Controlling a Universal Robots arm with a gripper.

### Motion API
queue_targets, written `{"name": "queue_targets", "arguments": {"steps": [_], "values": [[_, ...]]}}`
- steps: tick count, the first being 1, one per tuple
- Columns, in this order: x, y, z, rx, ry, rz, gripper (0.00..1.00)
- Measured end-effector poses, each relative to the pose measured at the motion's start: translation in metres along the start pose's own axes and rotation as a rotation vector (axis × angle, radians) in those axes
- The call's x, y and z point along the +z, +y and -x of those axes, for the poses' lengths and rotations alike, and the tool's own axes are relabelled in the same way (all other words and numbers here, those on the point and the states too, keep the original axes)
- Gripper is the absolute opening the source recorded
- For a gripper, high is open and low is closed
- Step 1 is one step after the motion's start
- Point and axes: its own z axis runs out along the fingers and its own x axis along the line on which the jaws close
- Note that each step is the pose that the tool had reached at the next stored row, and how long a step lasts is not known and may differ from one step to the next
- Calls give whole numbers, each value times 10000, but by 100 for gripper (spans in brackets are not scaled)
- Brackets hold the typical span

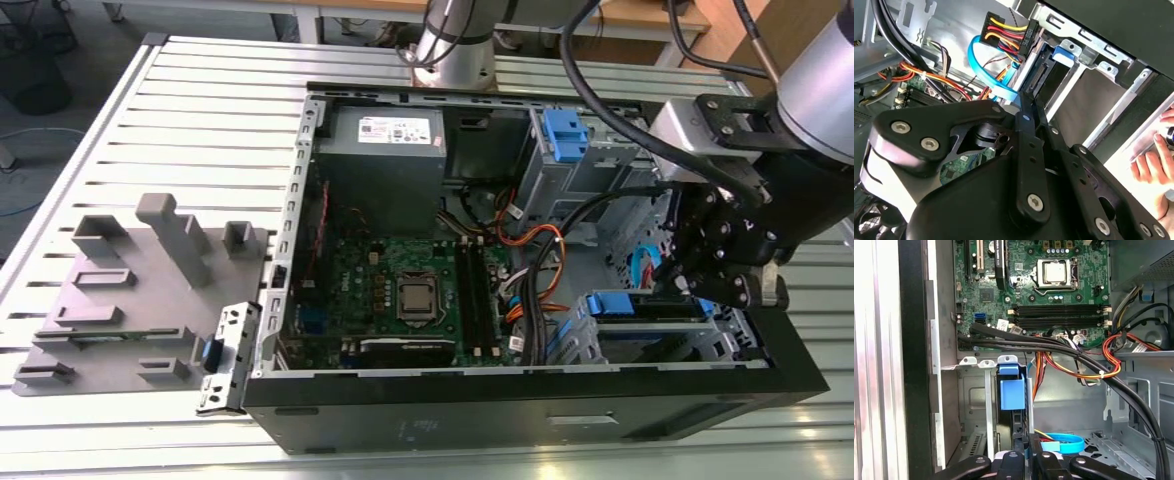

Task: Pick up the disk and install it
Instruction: 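Insert the first disk wire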

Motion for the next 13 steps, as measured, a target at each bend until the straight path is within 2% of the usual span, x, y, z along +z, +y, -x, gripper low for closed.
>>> {"name": "queue_targets", "arguments": {"steps": [3, 13], "values": [[31, 2, -9, -5, 0, 0, 16], [60, 2, -11, -11, 1, 0, 16]]}}
